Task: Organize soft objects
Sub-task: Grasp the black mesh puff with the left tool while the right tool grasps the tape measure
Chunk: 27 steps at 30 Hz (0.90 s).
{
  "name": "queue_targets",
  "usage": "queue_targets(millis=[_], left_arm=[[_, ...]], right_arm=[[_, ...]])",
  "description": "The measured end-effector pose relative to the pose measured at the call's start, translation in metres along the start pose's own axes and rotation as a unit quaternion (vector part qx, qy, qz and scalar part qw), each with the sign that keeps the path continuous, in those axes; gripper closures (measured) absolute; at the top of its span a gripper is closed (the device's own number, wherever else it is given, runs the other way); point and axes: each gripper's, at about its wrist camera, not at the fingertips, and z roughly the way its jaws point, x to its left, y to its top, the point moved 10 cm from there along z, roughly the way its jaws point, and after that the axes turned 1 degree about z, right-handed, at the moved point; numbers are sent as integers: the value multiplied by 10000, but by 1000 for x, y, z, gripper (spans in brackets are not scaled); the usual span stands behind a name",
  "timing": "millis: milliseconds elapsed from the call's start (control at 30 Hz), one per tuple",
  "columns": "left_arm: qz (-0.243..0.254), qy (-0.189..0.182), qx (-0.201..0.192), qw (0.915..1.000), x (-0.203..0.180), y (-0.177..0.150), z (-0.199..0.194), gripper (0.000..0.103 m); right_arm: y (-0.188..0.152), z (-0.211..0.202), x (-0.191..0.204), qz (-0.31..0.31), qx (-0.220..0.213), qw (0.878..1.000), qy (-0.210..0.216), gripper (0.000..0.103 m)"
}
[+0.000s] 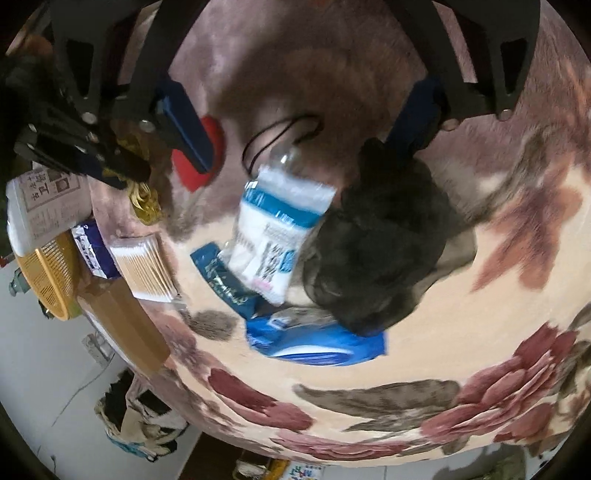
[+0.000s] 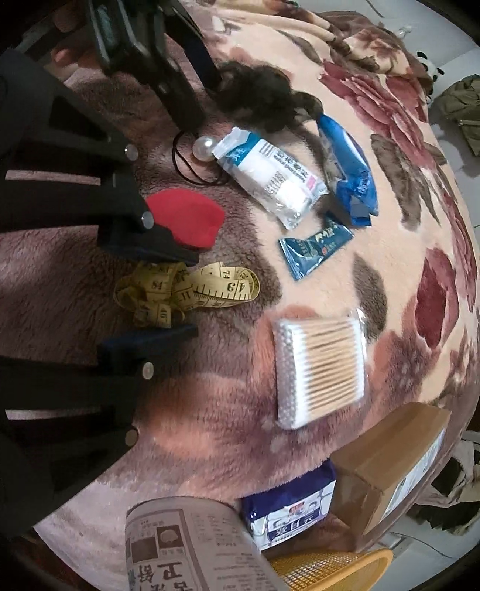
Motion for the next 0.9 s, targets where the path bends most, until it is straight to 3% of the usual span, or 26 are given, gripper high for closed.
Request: queue_targets(millis=[267,300,333,467,733,900], left_arm=[[451,243,175,9985,-21,32,32,24],[502,274,217,9981,-22,33,36,30],[568,312,313,9974,-24,33,42,43],[550,355,462,9968,-24,28,46,60],[248,-25,217,9995,-16,1,-9,63],[210,-73,152,9996,-11,-23,-36,63]], right_arm=[[11,0,-3,103,-22,9999,119,70],[12,1,-2,111,-16,9998,135,70],[12,2,-2,119,-5,9998,152,70],[8,4,-2,171,24,9996,207,70],[1,-17,3,185,-150,9991,338,70],[-6,-32,10,174,-246,9987,406,70]])
